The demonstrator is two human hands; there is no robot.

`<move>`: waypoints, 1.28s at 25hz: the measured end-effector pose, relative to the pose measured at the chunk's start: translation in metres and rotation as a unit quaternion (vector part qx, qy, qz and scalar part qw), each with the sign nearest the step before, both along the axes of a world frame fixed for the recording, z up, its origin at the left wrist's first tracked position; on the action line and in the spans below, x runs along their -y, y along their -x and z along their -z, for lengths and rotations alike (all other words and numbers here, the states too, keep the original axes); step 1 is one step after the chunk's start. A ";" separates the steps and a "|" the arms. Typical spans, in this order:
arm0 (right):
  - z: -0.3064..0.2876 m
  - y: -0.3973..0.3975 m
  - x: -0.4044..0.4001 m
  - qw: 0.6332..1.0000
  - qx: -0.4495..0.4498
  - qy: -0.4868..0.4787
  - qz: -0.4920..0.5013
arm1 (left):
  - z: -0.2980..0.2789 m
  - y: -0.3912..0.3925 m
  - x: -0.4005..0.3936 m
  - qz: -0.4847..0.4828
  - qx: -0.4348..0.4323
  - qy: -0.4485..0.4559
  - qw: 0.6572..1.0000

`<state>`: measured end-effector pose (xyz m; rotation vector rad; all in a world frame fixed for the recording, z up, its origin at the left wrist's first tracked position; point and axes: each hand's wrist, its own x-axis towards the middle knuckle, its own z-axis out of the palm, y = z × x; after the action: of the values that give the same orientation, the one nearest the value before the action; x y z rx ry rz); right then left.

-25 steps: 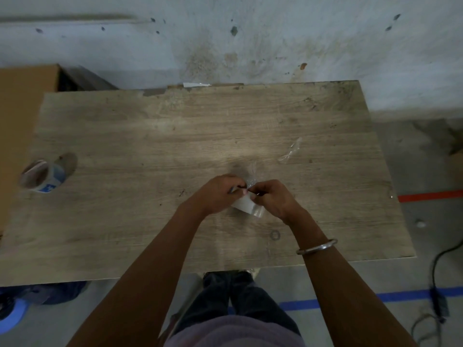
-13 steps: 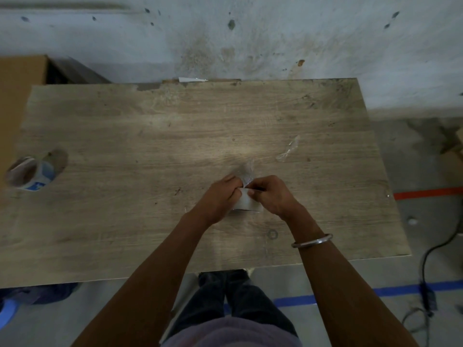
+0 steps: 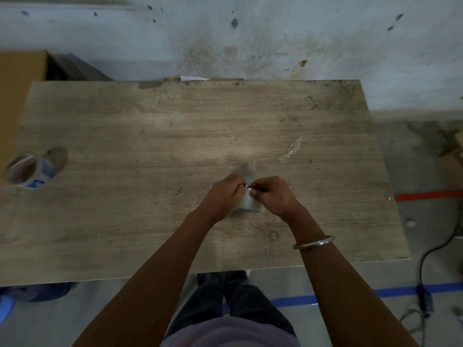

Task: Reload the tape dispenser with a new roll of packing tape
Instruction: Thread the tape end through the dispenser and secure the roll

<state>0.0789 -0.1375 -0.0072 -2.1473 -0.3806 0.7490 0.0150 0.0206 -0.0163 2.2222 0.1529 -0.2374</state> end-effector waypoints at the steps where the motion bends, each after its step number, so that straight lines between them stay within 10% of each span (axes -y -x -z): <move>1: 0.000 0.000 0.001 1.000 0.001 -0.001 0.001 | 0.000 0.000 -0.001 0.008 0.006 -0.007 1.000; 8: -0.001 0.003 0.000 1.000 0.005 0.003 0.007 | 0.001 0.000 -0.001 -0.005 -0.004 0.009 1.000; 12: -0.002 0.004 -0.001 0.999 -0.024 0.002 0.039 | -0.002 0.011 -0.006 -0.179 0.010 0.070 0.981; 18: -0.003 0.025 -0.015 0.990 -0.034 -0.049 0.125 | -0.027 0.020 0.011 -0.190 0.086 -0.087 0.974; 32: -0.002 0.039 -0.023 0.983 -0.022 -0.058 0.172 | -0.052 -0.001 0.022 -0.067 -0.033 -0.291 0.954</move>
<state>0.0394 -0.1141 -0.0048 -2.0123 -0.0246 0.5608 0.0164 -0.0016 0.0357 2.7739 0.4577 -0.2101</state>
